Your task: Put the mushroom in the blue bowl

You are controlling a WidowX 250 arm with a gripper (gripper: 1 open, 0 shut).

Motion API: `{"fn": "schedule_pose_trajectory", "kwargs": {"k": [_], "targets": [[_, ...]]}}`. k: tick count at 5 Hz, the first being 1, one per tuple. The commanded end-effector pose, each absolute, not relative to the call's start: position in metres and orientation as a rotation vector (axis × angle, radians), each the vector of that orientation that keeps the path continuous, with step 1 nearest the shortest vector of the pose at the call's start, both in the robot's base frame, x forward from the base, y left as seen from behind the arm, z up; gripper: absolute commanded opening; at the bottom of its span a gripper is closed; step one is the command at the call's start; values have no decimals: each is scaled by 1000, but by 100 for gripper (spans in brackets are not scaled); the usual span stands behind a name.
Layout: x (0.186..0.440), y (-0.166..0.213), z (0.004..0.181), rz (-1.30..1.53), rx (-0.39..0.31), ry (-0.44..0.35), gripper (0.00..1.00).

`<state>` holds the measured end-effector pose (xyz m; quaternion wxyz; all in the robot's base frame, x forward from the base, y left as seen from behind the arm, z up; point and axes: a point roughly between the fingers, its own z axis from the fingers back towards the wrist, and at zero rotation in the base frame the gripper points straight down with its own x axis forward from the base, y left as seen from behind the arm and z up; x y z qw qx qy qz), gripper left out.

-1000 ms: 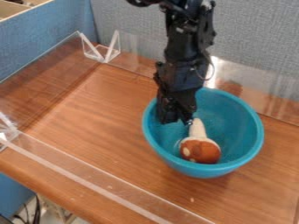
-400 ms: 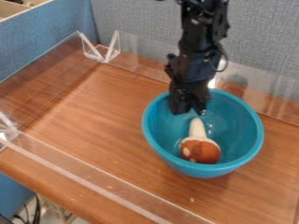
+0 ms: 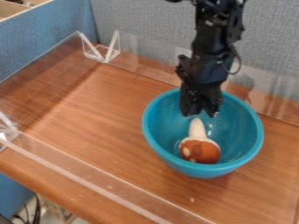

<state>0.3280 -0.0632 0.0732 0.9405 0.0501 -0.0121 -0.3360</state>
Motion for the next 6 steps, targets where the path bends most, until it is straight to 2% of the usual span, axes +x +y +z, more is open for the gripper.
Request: {"fn": "schedule_pose_trajectory", "kwargs": {"k": [1, 3, 6], "targets": [[338, -74, 89, -715, 112, -85, 0], [347, -68, 87, -816, 107, -88, 0], [340, -62, 82, -878, 103, -86, 0]]}}
